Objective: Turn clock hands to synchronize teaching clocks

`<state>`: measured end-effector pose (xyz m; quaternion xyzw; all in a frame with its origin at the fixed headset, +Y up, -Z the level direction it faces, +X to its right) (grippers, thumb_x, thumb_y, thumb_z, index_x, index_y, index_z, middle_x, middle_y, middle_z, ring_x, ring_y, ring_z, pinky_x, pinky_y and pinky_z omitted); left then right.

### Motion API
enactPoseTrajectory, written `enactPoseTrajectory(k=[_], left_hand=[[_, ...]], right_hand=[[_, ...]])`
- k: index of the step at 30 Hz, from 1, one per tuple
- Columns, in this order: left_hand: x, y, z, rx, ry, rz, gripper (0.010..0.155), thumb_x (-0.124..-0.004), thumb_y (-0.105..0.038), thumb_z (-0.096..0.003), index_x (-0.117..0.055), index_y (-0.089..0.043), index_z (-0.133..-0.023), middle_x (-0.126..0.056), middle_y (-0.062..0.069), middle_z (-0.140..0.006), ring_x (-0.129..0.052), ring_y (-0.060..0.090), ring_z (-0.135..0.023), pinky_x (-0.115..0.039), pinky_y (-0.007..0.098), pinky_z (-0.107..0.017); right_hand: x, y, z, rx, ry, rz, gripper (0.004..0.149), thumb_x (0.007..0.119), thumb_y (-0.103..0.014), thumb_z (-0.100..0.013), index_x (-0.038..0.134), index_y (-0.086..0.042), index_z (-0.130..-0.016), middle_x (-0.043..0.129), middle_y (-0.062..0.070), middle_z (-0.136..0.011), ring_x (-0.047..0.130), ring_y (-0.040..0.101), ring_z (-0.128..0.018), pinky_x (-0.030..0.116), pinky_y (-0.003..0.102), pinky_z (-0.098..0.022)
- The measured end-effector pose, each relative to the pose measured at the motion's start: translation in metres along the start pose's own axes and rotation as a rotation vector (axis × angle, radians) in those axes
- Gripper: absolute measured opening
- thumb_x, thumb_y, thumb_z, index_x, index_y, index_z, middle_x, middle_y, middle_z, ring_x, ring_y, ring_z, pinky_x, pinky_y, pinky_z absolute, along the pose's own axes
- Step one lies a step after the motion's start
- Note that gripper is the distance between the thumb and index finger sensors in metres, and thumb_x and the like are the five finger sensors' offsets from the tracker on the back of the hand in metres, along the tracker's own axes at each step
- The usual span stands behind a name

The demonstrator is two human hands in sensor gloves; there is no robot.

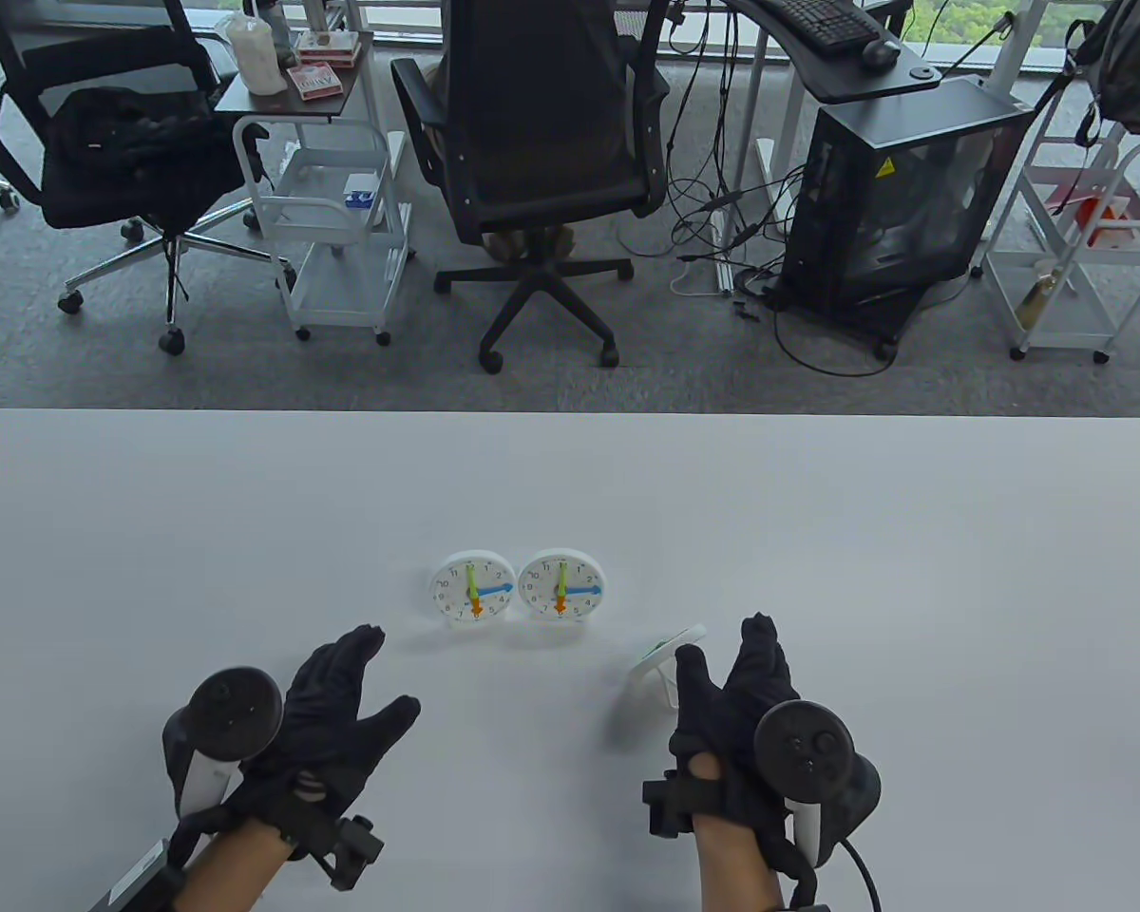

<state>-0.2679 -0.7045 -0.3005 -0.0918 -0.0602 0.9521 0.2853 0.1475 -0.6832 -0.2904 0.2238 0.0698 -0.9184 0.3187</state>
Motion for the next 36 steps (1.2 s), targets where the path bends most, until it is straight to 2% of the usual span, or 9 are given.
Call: enactPoseTrajectory(k=[3, 7, 12, 17, 19, 23, 25, 31, 36], left_hand=[[-0.003, -0.007, 0.011, -0.023, 0.023, -0.021, 0.085, -0.085, -0.059, -0.0493, -0.046, -0.015, -0.111, -0.049, 0.026, -0.118, -0.037, 0.06, -0.102, -0.029, 0.074, -0.062], [-0.009, -0.012, 0.006, -0.073, 0.024, -0.088, 0.083, -0.086, -0.058, -0.0486, -0.049, -0.015, -0.11, -0.052, 0.026, -0.117, -0.04, 0.059, -0.102, -0.03, 0.074, -0.062], [-0.015, -0.009, 0.005, -0.052, 0.074, -0.032, 0.082, -0.085, -0.058, -0.049, -0.051, -0.015, -0.11, -0.054, 0.026, -0.117, -0.041, 0.059, -0.102, -0.031, 0.074, -0.062], [-0.016, -0.01, 0.005, -0.068, 0.078, -0.026, 0.081, -0.085, -0.058, -0.0489, -0.053, -0.015, -0.109, -0.057, 0.025, -0.116, -0.044, 0.059, -0.101, -0.032, 0.074, -0.062], [-0.015, -0.01, 0.005, -0.068, 0.081, -0.013, 0.08, -0.085, -0.058, -0.0489, -0.054, -0.015, -0.109, -0.057, 0.025, -0.116, -0.045, 0.059, -0.101, -0.032, 0.074, -0.062], [-0.013, -0.008, 0.005, -0.065, 0.079, 0.008, 0.079, -0.085, -0.058, -0.0489, -0.056, -0.015, -0.108, -0.059, 0.025, -0.115, -0.046, 0.059, -0.101, -0.032, 0.074, -0.062], [-0.013, -0.007, 0.004, -0.061, 0.089, 0.016, 0.079, -0.085, -0.058, -0.0491, -0.056, -0.015, -0.108, -0.059, 0.025, -0.115, -0.046, 0.059, -0.101, -0.033, 0.074, -0.062], [-0.016, -0.006, 0.003, -0.06, 0.107, 0.023, 0.078, -0.085, -0.058, -0.0492, -0.057, -0.015, -0.108, -0.059, 0.025, -0.115, -0.047, 0.059, -0.101, -0.032, 0.074, -0.062], [-0.017, -0.007, 0.003, -0.061, 0.11, 0.024, 0.077, -0.085, -0.058, -0.0491, -0.058, -0.015, -0.108, -0.06, 0.025, -0.115, -0.047, 0.059, -0.101, -0.033, 0.074, -0.062]], right_hand=[[0.004, 0.006, -0.001, 0.036, -0.006, 0.078, 0.087, 0.08, -0.05, -0.052, 0.053, 0.015, -0.101, 0.06, 0.039, -0.094, 0.069, 0.065, -0.076, 0.054, 0.075, -0.048], [0.021, 0.019, -0.002, 0.176, -0.126, 0.269, 0.092, 0.077, -0.059, -0.052, 0.052, 0.014, -0.102, 0.061, 0.037, -0.095, 0.072, 0.062, -0.077, 0.055, 0.074, -0.049], [0.044, 0.019, -0.004, 0.197, -0.148, 0.22, 0.097, 0.072, -0.069, -0.051, 0.058, 0.015, -0.099, 0.068, 0.037, -0.092, 0.076, 0.061, -0.074, 0.055, 0.074, -0.05], [0.065, 0.016, -0.014, 0.26, -0.167, 0.293, 0.097, 0.071, -0.069, -0.051, 0.06, 0.015, -0.098, 0.071, 0.036, -0.09, 0.078, 0.06, -0.074, 0.054, 0.074, -0.051], [0.07, 0.019, -0.019, 0.305, -0.171, 0.301, 0.095, 0.072, -0.068, -0.051, 0.062, 0.015, -0.096, 0.073, 0.036, -0.089, 0.079, 0.059, -0.073, 0.054, 0.074, -0.051], [0.076, 0.029, -0.026, 0.421, -0.161, 0.182, 0.087, 0.074, -0.062, -0.052, 0.067, 0.014, -0.094, 0.077, 0.035, -0.086, 0.082, 0.058, -0.071, 0.054, 0.075, -0.05], [0.074, 0.032, -0.03, 0.45, -0.149, 0.143, 0.078, 0.075, -0.055, -0.053, 0.071, 0.012, -0.092, 0.08, 0.033, -0.084, 0.084, 0.057, -0.07, 0.056, 0.074, -0.05], [0.06, 0.04, -0.037, 0.457, -0.095, 0.078, 0.057, 0.079, -0.038, -0.052, 0.079, 0.007, -0.087, 0.088, 0.028, -0.078, 0.092, 0.051, -0.064, 0.062, 0.072, -0.048], [0.047, 0.043, -0.041, 0.35, -0.173, 0.031, 0.055, 0.08, -0.037, -0.051, 0.081, 0.006, -0.086, 0.09, 0.026, -0.076, 0.094, 0.049, -0.062, 0.063, 0.071, -0.048]])
Point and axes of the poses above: the tracker on the back of each hand, its own y axis roughly to the little-finger side, its own z axis roughly from the fingertips to the wrist, x = y × z, the point moved 1 cm from there along -z, roughly from the wrist to the fingertips
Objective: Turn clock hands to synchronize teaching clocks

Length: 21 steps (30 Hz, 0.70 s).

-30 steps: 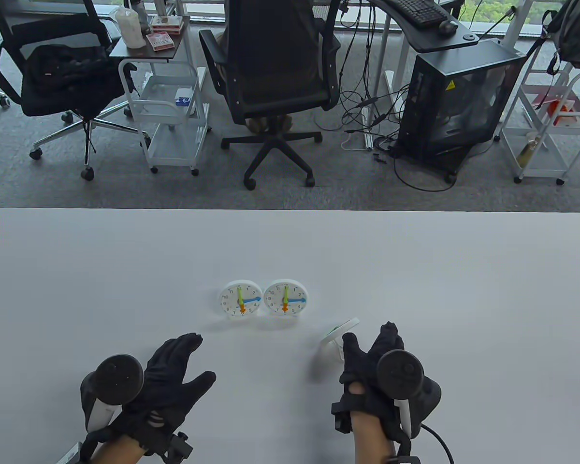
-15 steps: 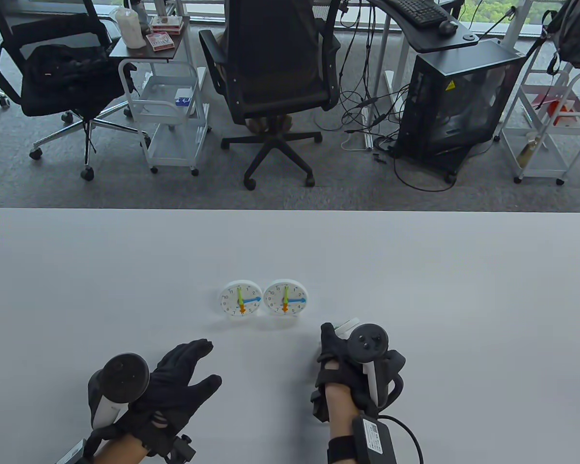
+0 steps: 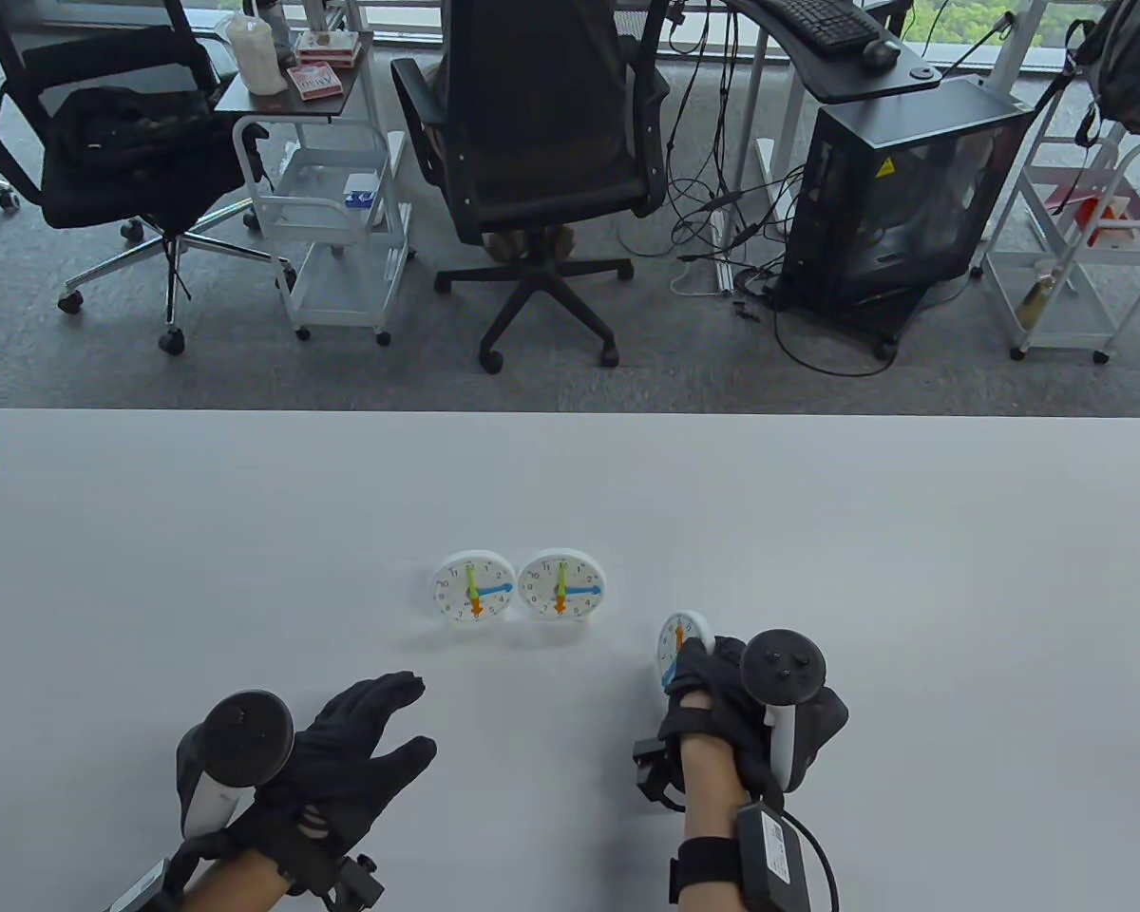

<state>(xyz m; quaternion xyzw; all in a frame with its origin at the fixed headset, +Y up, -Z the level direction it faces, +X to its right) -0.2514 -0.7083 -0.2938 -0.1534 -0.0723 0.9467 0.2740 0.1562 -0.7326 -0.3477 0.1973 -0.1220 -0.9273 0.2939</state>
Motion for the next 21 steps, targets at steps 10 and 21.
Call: enactPoseTrajectory(k=[10, 21], left_hand=[[-0.007, -0.001, 0.0, -0.024, 0.024, 0.044, 0.077, -0.085, -0.058, -0.0492, -0.058, -0.015, -0.107, -0.062, 0.024, -0.114, -0.049, 0.058, -0.101, -0.035, 0.074, -0.062], [-0.025, -0.009, -0.001, -0.133, 0.122, 0.242, 0.082, -0.084, -0.061, -0.0489, -0.049, -0.019, -0.11, -0.08, 0.018, -0.105, -0.088, 0.049, -0.084, -0.058, 0.072, -0.06]], right_hand=[[0.001, -0.018, 0.026, -0.24, -0.322, -0.183, 0.055, 0.079, -0.038, -0.052, 0.083, 0.006, -0.084, 0.094, 0.023, -0.069, 0.097, 0.045, -0.056, 0.065, 0.071, -0.048], [0.056, -0.066, 0.091, -0.534, -0.849, -0.224, 0.055, 0.078, -0.04, -0.054, 0.083, 0.004, -0.085, 0.095, 0.018, -0.067, 0.098, 0.04, -0.054, 0.065, 0.071, -0.051]])
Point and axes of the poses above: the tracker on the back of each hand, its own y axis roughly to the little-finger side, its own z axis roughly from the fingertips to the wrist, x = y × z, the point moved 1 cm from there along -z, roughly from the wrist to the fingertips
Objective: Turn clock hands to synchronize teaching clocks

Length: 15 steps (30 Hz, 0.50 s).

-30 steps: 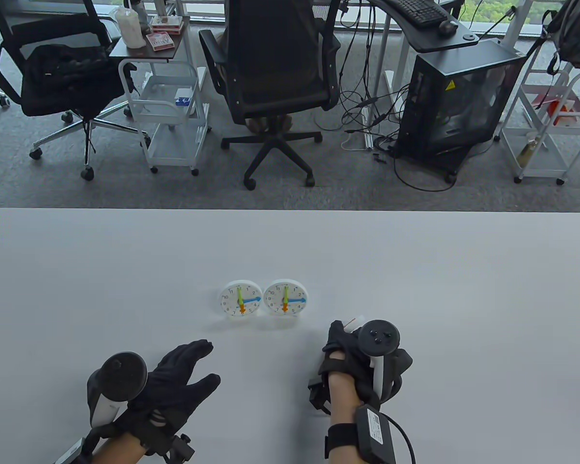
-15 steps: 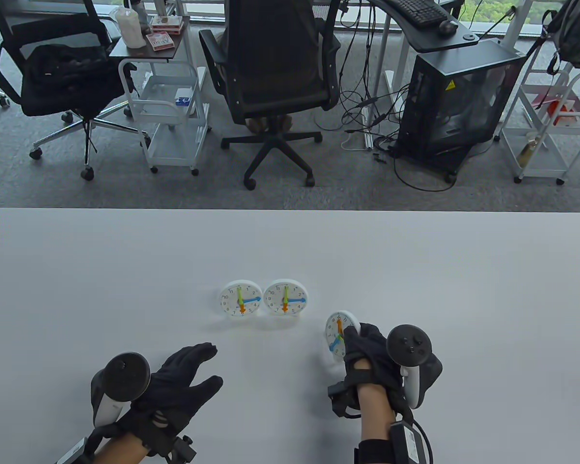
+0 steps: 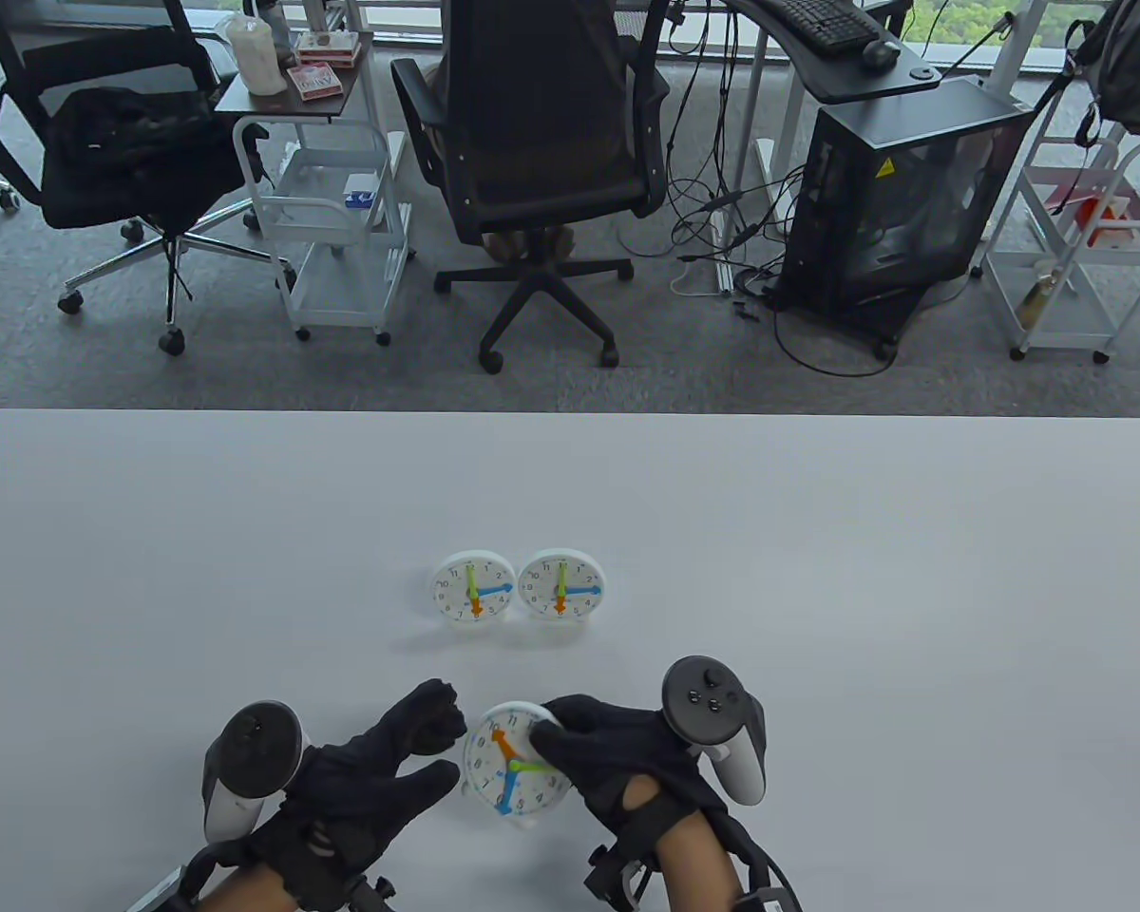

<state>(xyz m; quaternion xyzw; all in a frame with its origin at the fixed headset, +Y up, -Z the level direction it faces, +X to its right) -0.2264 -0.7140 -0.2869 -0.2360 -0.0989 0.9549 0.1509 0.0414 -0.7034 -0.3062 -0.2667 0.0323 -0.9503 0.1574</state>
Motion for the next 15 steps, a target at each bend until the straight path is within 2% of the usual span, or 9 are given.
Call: enactPoseTrajectory(k=[4, 6, 8, 11, 15], left_hand=[[-0.005, 0.005, -0.002, 0.057, 0.04, 0.053, 0.076, -0.086, -0.057, -0.0491, -0.058, -0.015, -0.106, -0.097, 0.012, -0.087, -0.102, 0.042, -0.065, -0.066, 0.069, -0.057], [-0.01, 0.009, -0.003, 0.092, 0.082, 0.076, 0.07, -0.086, -0.057, -0.0494, -0.066, -0.015, -0.102, -0.103, 0.008, -0.078, -0.105, 0.038, -0.058, -0.07, 0.067, -0.056], [-0.011, 0.013, -0.003, 0.125, 0.079, 0.09, 0.066, -0.087, -0.054, -0.0491, -0.071, -0.014, -0.098, -0.106, 0.008, -0.073, -0.107, 0.037, -0.052, -0.071, 0.066, -0.055], [-0.011, 0.015, -0.005, 0.136, 0.081, 0.09, 0.061, -0.088, -0.054, -0.0486, -0.077, -0.014, -0.093, -0.108, 0.007, -0.07, -0.108, 0.036, -0.049, -0.073, 0.066, -0.054], [-0.011, 0.015, -0.004, 0.148, 0.078, 0.089, 0.057, -0.087, -0.049, -0.0496, -0.077, -0.015, -0.094, -0.107, 0.009, -0.072, -0.107, 0.038, -0.051, -0.071, 0.066, -0.055]], right_hand=[[0.017, -0.01, -0.004, -0.054, -0.05, -0.001, 0.054, 0.078, -0.04, -0.053, 0.083, 0.004, -0.085, 0.095, 0.018, -0.067, 0.098, 0.04, -0.054, 0.064, 0.072, -0.052], [0.022, -0.013, -0.005, -0.068, -0.062, 0.012, 0.054, 0.078, -0.04, -0.053, 0.083, 0.004, -0.085, 0.095, 0.018, -0.067, 0.098, 0.04, -0.054, 0.063, 0.072, -0.052], [0.024, -0.013, -0.005, -0.061, -0.079, 0.032, 0.055, 0.078, -0.04, -0.053, 0.083, 0.005, -0.084, 0.095, 0.017, -0.066, 0.098, 0.04, -0.054, 0.063, 0.072, -0.052], [0.025, -0.013, -0.005, -0.058, -0.077, 0.051, 0.054, 0.078, -0.039, -0.053, 0.083, 0.005, -0.084, 0.095, 0.017, -0.066, 0.098, 0.04, -0.054, 0.063, 0.073, -0.052], [0.025, -0.012, -0.004, -0.047, -0.062, 0.081, 0.054, 0.077, -0.039, -0.053, 0.083, 0.004, -0.085, 0.095, 0.018, -0.067, 0.098, 0.04, -0.054, 0.063, 0.072, -0.052]])
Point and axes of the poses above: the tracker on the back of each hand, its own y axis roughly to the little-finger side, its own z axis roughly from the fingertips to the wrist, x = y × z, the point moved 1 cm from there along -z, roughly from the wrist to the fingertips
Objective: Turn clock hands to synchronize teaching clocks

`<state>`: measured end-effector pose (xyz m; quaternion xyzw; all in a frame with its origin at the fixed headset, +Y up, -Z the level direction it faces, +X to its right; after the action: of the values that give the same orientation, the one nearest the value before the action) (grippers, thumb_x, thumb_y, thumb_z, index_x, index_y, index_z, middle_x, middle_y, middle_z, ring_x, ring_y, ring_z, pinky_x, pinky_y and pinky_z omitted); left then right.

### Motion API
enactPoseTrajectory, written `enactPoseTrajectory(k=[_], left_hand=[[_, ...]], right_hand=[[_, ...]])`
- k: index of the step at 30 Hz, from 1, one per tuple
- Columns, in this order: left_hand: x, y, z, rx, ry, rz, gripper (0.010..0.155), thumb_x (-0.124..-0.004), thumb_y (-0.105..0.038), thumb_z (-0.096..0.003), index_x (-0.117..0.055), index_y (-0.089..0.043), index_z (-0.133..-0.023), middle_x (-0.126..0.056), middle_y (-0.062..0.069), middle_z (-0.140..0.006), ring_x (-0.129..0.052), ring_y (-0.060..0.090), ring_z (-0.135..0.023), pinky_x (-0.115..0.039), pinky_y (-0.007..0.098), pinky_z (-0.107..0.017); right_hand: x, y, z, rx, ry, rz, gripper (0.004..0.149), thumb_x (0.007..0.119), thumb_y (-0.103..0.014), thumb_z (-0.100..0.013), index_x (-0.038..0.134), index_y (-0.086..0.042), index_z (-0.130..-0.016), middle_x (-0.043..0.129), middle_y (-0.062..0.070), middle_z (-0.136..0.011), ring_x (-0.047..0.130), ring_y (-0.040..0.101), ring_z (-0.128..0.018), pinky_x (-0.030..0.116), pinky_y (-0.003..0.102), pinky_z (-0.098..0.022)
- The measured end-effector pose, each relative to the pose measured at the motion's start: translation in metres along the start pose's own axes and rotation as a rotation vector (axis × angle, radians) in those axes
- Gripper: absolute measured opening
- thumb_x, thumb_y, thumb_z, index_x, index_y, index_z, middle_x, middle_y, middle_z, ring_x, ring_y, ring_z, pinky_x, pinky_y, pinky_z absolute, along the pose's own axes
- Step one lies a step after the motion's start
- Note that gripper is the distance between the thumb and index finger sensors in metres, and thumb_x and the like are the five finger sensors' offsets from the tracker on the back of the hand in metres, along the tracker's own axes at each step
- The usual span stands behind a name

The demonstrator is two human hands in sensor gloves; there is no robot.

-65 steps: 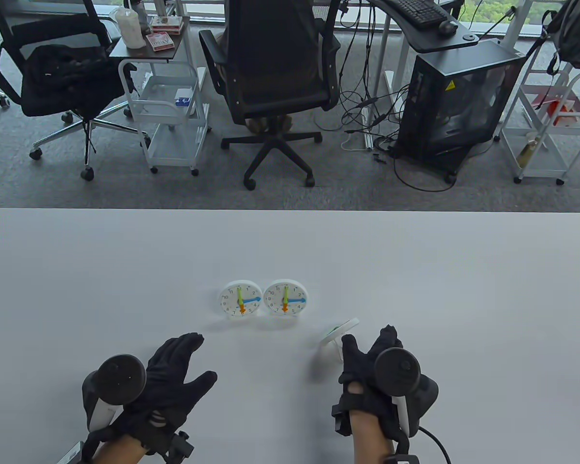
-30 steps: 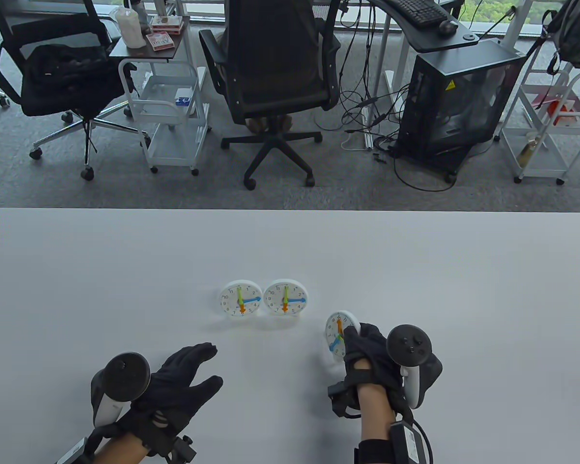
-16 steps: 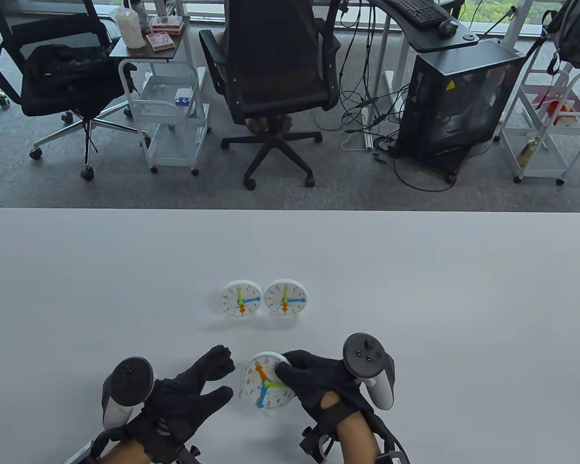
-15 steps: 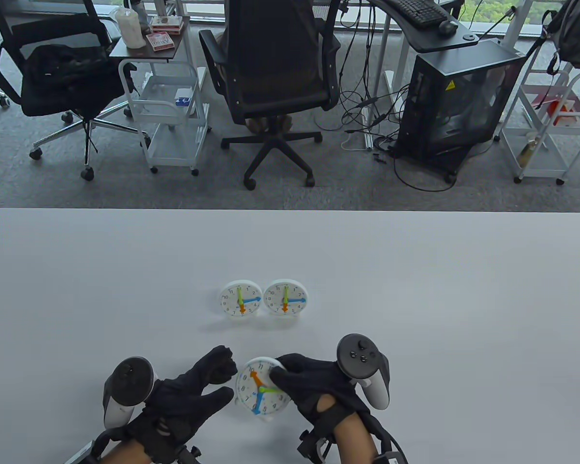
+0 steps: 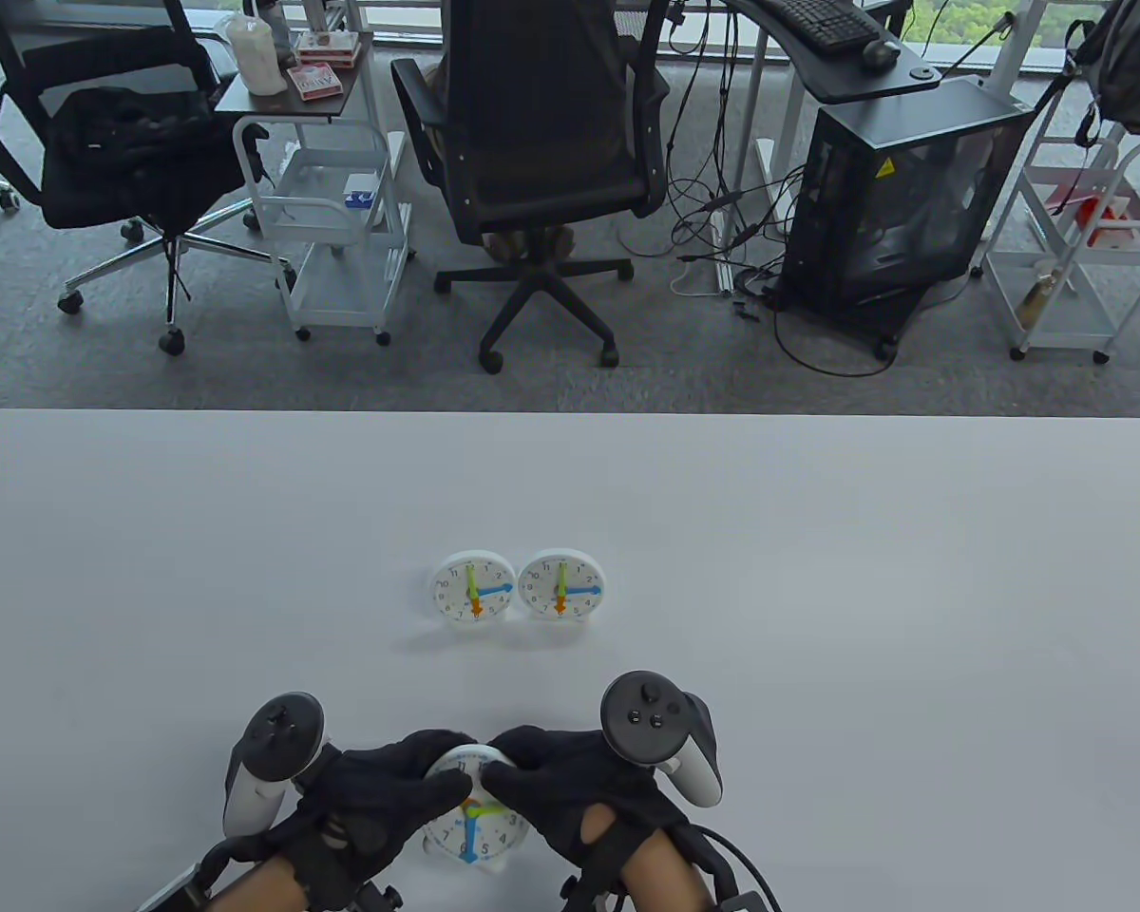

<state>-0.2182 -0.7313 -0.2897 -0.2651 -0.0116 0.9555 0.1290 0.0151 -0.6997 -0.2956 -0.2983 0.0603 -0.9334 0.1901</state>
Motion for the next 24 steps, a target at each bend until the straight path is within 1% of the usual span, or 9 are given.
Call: enactPoseTrajectory(k=[7, 9, 11, 14, 16, 19, 20, 22, 24], left_hand=[[-0.002, 0.0, 0.0, 0.029, 0.04, 0.07, 0.058, -0.087, -0.041, -0.0503, -0.069, -0.017, -0.1, -0.101, 0.01, -0.082, -0.103, 0.038, -0.059, -0.068, 0.067, -0.057], [-0.003, 0.001, 0.002, 0.052, 0.028, 0.118, 0.059, -0.088, -0.039, -0.0498, -0.067, -0.016, -0.101, -0.1, 0.01, -0.083, -0.103, 0.038, -0.059, -0.068, 0.067, -0.058], [-0.001, 0.003, 0.004, 0.072, 0.005, 0.169, 0.061, -0.088, -0.038, -0.0495, -0.065, -0.015, -0.101, -0.099, 0.01, -0.084, -0.103, 0.037, -0.058, -0.068, 0.066, -0.057], [0.005, 0.005, 0.005, 0.086, -0.042, 0.21, 0.063, -0.09, -0.037, -0.0488, -0.063, -0.015, -0.101, -0.097, 0.009, -0.085, -0.102, 0.035, -0.057, -0.069, 0.066, -0.057], [0.01, 0.006, 0.006, 0.089, -0.077, 0.233, 0.064, -0.091, -0.037, -0.048, -0.062, -0.015, -0.101, -0.096, 0.009, -0.086, -0.102, 0.034, -0.057, -0.069, 0.066, -0.057], [0.015, 0.007, 0.008, 0.087, -0.121, 0.247, 0.066, -0.092, -0.036, -0.0474, -0.061, -0.015, -0.101, -0.096, 0.008, -0.086, -0.102, 0.033, -0.055, -0.07, 0.065, -0.057], [0.016, 0.007, 0.008, 0.082, -0.136, 0.243, 0.066, -0.092, -0.037, -0.0472, -0.061, -0.015, -0.101, -0.096, 0.008, -0.086, -0.102, 0.033, -0.054, -0.07, 0.065, -0.057], [0.018, 0.006, 0.009, 0.078, -0.153, 0.236, 0.067, -0.093, -0.036, -0.0469, -0.06, -0.015, -0.101, -0.095, 0.008, -0.086, -0.102, 0.032, -0.054, -0.071, 0.065, -0.057], [0.019, 0.006, 0.01, 0.074, -0.169, 0.238, 0.068, -0.094, -0.036, -0.0462, -0.06, -0.015, -0.101, -0.096, 0.008, -0.086, -0.102, 0.031, -0.053, -0.071, 0.064, -0.056]], right_hand=[[-0.004, 0.002, 0.002, 0.008, 0.049, -0.008, 0.054, 0.076, -0.04, -0.054, 0.082, 0.003, -0.085, 0.094, 0.017, -0.067, 0.098, 0.04, -0.054, 0.063, 0.072, -0.052], [-0.006, 0.002, 0.003, -0.003, 0.104, 0.004, 0.056, 0.075, -0.041, -0.054, 0.08, 0.004, -0.087, 0.093, 0.017, -0.069, 0.097, 0.04, -0.055, 0.064, 0.072, -0.051], [-0.007, 0.001, 0.005, -0.013, 0.128, 0.0, 0.058, 0.073, -0.042, -0.054, 0.077, 0.004, -0.088, 0.092, 0.017, -0.071, 0.097, 0.04, -0.056, 0.064, 0.071, -0.051], [-0.01, -0.001, 0.008, -0.037, 0.179, -0.03, 0.072, 0.071, -0.051, -0.053, 0.068, 0.008, -0.094, 0.089, 0.019, -0.075, 0.095, 0.042, -0.058, 0.064, 0.071, -0.051], [-0.011, -0.003, 0.011, -0.056, 0.203, -0.03, 0.079, 0.071, -0.055, -0.053, 0.062, 0.01, -0.097, 0.088, 0.021, -0.078, 0.094, 0.044, -0.059, 0.063, 0.072, -0.051], [-0.008, -0.005, 0.011, -0.061, 0.175, 0.007, 0.083, 0.071, -0.056, -0.053, 0.058, 0.011, -0.099, 0.087, 0.022, -0.079, 0.095, 0.044, -0.06, 0.064, 0.072, -0.051], [-0.004, -0.006, 0.009, -0.058, 0.137, 0.018, 0.084, 0.072, -0.056, -0.053, 0.057, 0.012, -0.1, 0.087, 0.021, -0.079, 0.095, 0.044, -0.06, 0.064, 0.072, -0.051], [0.002, -0.007, 0.008, -0.056, 0.103, 0.019, 0.086, 0.073, -0.055, -0.052, 0.052, 0.013, -0.101, 0.086, 0.022, -0.08, 0.095, 0.044, -0.061, 0.063, 0.072, -0.051], [0.005, -0.008, 0.007, -0.055, 0.095, 0.027, 0.087, 0.074, -0.053, -0.052, 0.048, 0.014, -0.102, 0.086, 0.021, -0.08, 0.095, 0.044, -0.061, 0.064, 0.072, -0.051]])
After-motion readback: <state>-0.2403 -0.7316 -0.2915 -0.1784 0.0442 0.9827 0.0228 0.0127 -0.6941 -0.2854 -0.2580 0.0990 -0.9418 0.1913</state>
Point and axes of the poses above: the tracker on the back of each hand, its own y axis roughly to the little-finger side, its own z axis roughly from the fingertips to the wrist, x = y × z, the point moved 1 cm from there along -z, roughly from the wrist to the fingertips
